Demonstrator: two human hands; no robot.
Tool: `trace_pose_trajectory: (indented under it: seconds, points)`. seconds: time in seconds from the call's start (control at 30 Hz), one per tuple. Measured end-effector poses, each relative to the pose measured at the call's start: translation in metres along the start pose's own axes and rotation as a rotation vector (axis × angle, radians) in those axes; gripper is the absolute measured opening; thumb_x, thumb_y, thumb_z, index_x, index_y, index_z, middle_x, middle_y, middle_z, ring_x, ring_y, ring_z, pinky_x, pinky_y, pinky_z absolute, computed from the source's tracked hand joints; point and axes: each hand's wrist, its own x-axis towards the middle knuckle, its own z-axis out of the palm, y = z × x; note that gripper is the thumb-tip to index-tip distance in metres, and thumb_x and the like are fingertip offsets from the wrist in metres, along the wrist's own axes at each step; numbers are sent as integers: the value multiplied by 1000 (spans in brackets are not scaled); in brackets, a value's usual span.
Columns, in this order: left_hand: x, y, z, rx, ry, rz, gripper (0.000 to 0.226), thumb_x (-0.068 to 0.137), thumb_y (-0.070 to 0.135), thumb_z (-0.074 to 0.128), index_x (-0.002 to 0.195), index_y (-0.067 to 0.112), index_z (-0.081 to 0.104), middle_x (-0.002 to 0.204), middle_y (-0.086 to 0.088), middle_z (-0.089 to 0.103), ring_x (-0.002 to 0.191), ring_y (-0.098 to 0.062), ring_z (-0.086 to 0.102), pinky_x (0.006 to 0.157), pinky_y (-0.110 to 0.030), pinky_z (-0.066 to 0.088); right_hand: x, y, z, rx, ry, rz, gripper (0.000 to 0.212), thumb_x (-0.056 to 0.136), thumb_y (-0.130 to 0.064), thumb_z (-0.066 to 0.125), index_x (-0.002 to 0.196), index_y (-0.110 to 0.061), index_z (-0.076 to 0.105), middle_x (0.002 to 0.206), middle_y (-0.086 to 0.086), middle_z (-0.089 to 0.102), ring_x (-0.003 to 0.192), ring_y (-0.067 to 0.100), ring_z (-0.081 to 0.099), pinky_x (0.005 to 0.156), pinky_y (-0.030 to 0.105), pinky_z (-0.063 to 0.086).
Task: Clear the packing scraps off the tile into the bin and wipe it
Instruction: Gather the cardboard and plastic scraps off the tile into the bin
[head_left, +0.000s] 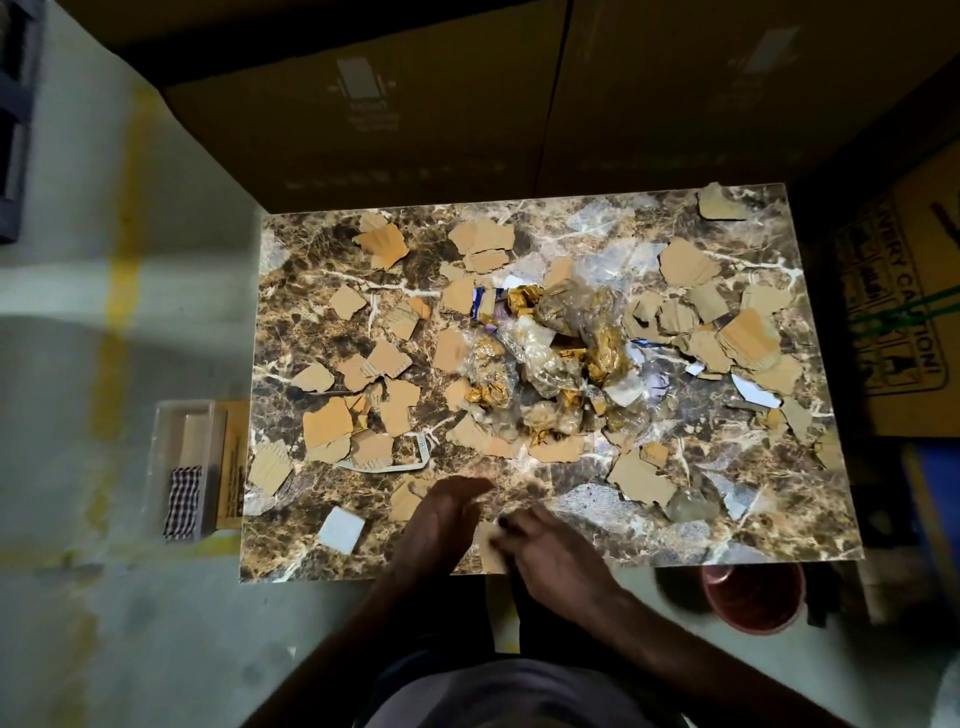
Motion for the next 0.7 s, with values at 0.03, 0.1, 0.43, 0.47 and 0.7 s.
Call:
trace_pose_trajectory:
  seconds: [0.03,0.1,0.43,0.47,0.7]
  points:
    - [-13,-2,-1,-18,32,-33,32,105,14,63,134,20,73,131,-3,74,115,-14,68,96,-27,55,-3,-6,8,-9,-65,-64,41,92,-18,62,131,-29,68,138,-3,57,128,24,49,97,39,56]
    - [-39,-8,-2,-66,75,-72,25,107,16,65,129,21,74,123,1,76,102,-6,70,85,-28,59,-6,-9,20,-48,-146,-136,39,91,-18,61,128,-24,70,143,0,53,131,27,46,100,42,55]
    - [-76,-27,-1,-140,144,-190,29,106,21,60,134,28,66,127,4,59,110,-14,66,87,-34,62,40,17,-6,5,-88,-48,77,84,-2,77,152,-30,53,166,-1,37,146,25,36,113,39,48]
    - [-73,-27,1,-107,200,-178,29,105,15,64,133,23,64,124,3,57,106,-16,64,83,-35,62,46,18,-10,2,-90,-42,78,84,1,75,153,-28,53,167,0,37,147,25,35,114,40,47]
    - [-61,-23,0,-43,446,-385,61,88,10,86,140,8,55,134,-10,48,115,-28,50,81,-45,58,64,16,-29,-48,-53,9,75,90,7,64,159,-15,46,169,4,36,153,26,32,122,38,40]
